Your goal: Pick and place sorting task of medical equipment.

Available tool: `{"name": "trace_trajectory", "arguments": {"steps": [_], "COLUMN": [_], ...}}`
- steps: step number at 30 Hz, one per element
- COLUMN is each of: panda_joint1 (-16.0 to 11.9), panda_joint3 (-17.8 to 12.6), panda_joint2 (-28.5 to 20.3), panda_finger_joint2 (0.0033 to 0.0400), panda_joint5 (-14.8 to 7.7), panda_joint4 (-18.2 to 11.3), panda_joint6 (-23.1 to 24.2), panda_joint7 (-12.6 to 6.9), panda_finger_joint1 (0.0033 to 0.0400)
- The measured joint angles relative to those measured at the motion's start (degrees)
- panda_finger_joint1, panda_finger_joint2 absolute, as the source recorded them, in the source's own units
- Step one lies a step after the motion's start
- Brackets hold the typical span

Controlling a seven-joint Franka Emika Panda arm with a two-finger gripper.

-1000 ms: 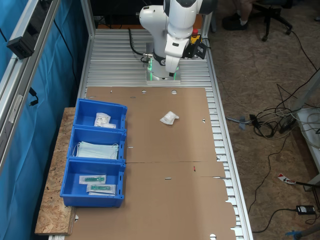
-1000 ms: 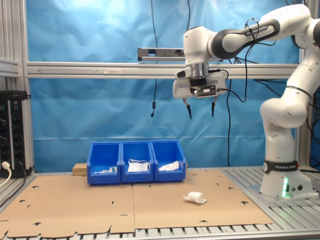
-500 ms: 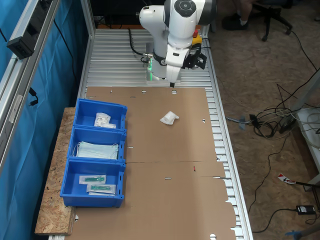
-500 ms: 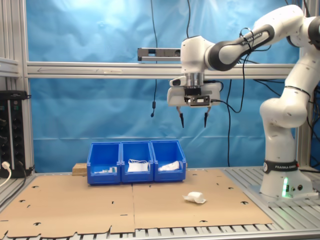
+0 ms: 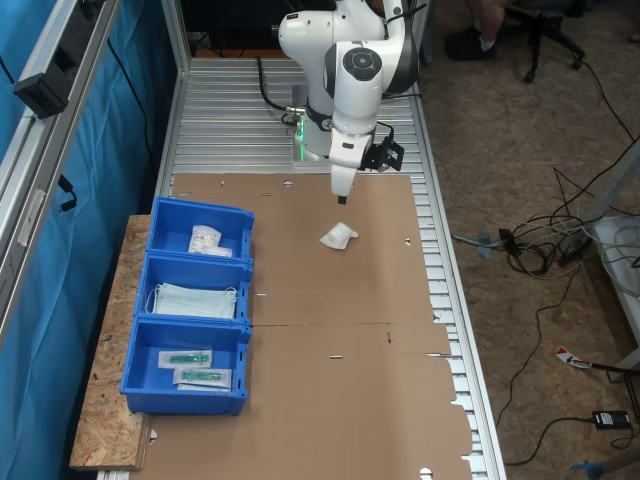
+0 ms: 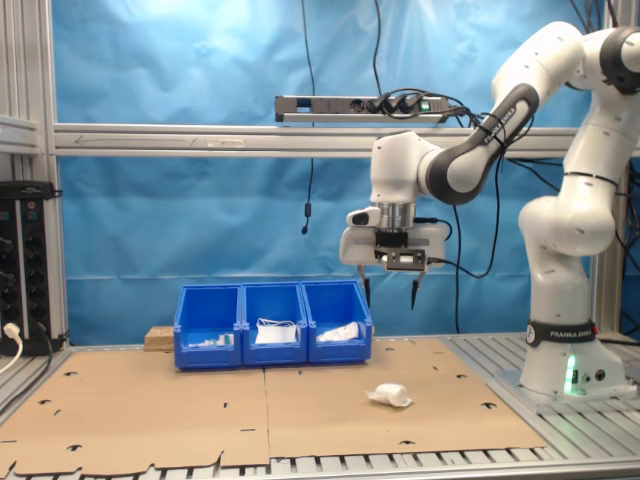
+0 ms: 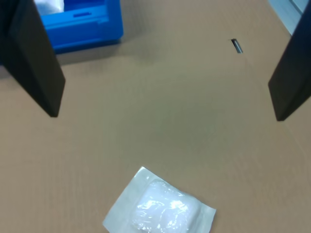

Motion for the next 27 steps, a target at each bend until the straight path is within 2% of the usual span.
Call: {"name": "trace_trajectory", "arguments": {"steps": [10,22,27], "panda_joint1": [0.0,0.0,0.0], "panda_joint3": [0.0,0.0,0.3], "panda_joint2": [7.1,18.1,21.3], "panda_finger_joint2": [0.04,0.04,0.04], "panda_joint5": [0.0,0.0,0.0], "panda_joint4": [-3.0,-3.2,-3.4], "panda_joint6": [9.6,23.0,26.1], "panda_joint7": [0.0,0.0,0.0], "panda_finger_joint1": [0.04,0.04,0.04]}}
